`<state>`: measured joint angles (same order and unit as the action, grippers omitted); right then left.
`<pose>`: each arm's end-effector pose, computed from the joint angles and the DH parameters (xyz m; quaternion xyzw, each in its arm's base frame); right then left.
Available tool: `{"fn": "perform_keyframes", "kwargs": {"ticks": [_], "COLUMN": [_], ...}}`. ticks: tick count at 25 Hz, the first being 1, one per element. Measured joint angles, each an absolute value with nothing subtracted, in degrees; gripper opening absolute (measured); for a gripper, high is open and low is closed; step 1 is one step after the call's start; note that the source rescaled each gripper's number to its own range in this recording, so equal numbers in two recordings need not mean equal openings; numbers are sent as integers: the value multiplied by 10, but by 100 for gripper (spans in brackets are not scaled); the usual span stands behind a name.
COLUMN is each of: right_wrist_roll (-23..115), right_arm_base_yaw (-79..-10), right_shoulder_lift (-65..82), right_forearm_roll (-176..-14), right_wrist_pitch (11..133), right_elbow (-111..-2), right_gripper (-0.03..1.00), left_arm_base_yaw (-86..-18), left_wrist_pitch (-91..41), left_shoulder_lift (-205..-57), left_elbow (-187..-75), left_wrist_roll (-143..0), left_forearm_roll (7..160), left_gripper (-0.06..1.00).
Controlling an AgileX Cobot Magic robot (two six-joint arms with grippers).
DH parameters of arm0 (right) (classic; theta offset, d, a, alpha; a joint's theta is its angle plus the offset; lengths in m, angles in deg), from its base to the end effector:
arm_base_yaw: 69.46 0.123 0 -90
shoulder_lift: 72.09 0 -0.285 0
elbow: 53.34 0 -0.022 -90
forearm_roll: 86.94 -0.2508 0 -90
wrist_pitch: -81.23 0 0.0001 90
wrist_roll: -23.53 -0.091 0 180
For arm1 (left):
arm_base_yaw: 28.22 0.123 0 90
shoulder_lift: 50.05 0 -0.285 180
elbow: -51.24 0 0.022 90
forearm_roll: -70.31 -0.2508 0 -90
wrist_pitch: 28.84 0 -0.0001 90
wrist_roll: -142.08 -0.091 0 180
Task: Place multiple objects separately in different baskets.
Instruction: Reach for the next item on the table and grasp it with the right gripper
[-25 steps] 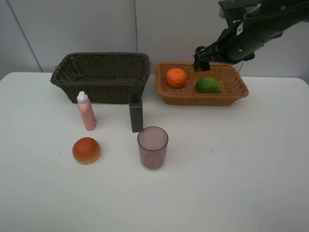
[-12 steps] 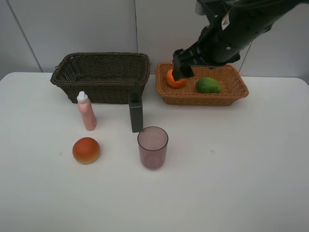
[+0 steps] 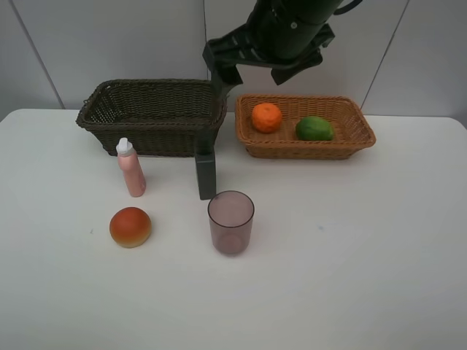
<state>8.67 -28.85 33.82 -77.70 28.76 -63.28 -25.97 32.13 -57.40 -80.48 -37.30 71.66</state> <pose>0.2941 0.2369 0.3162 -0.2428 0.9284 0.0599 0.2747 -0.0067 -0.0021 0.2784 -0.0208 0.8505 -0.0043 0.5255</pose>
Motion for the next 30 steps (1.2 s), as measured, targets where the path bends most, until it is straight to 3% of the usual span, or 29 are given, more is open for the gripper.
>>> {"fn": "perform_keyframes", "kwargs": {"ticks": [16,30], "right_wrist_roll": [11,-36], "right_arm_base_yaw": [-233,-223], "right_shoulder_lift": [544,622], "right_forearm_roll": [-773,-747], "right_wrist_pitch": [116,113], "right_elbow": [-896,-926], "right_gripper": [100,100], "left_arm_base_yaw": [-260,-260], "left_wrist_pitch": [321,321], "left_shoulder_lift": [-574,-574], "left_elbow": [-805,-805], "left_wrist_roll": [-373,-373], "left_forearm_roll": [717,717], "left_gripper": [100,100]}}
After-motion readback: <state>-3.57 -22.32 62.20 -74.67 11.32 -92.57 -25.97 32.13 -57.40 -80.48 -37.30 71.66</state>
